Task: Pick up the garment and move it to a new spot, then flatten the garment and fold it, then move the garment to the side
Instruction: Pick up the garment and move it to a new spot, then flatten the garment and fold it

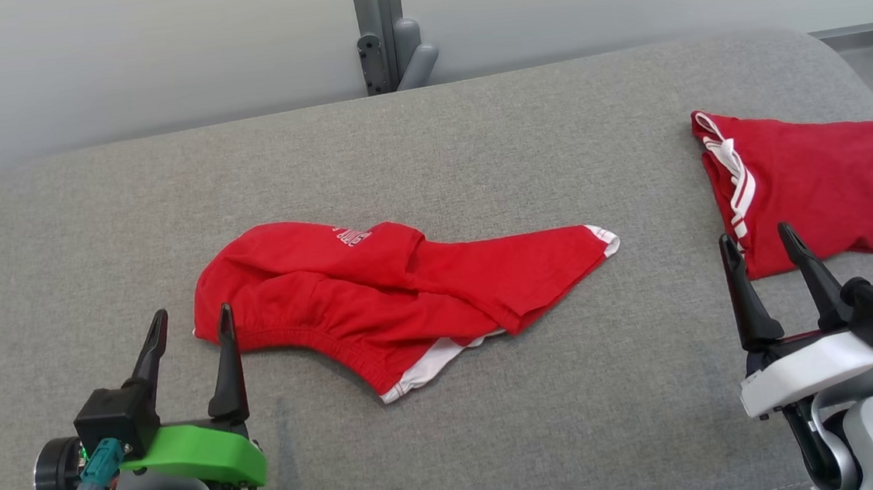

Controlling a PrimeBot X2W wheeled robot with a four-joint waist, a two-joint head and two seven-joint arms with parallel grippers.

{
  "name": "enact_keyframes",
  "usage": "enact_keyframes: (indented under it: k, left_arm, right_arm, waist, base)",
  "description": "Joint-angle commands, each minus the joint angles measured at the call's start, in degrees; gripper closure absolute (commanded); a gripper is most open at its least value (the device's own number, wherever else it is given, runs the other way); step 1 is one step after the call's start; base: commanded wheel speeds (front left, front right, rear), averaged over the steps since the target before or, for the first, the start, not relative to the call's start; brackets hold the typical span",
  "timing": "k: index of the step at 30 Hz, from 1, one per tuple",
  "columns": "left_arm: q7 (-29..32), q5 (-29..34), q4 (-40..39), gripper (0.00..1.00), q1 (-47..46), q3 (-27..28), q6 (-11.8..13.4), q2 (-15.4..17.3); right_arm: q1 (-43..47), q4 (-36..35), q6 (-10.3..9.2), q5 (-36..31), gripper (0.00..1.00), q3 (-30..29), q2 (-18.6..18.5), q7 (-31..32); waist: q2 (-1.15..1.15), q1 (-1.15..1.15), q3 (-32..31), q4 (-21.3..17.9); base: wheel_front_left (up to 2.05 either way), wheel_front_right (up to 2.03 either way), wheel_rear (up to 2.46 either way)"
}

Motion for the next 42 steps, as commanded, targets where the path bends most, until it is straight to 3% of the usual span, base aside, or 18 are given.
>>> enact_keyframes:
  k: [1,30,42]
  left_arm:
    - [0.16,-0.34,-0.16,0.00,0.82,-0.12,0.37,0.50]
    - [0.33,-1.00,-0.56,0.00,-1.22,-1.16,0.91,0.92]
    - [-0.73,-0.15,-0.81,0.00,-5.22,-2.37,0.50,-0.62]
  right_arm:
    - [0.87,-0.12,-0.07,0.42,0.00,-0.26,-0.10,0.04]
    - [-0.18,-0.34,-0.07,0.75,0.00,1.00,-0.20,1.17]
    - [-3.74,2.33,-0.07,1.97,0.00,9.73,-0.48,2.56]
  waist:
    - [0.00,0.00,-0.37,0.21]
    - [0.00,0.00,1.15,1.71]
    - [0.00,0.00,6.56,7.03]
  base:
    - [0.00,0.00,0.00]
    - [0.00,0.00,0.00]
    - [0.00,0.00,0.00]
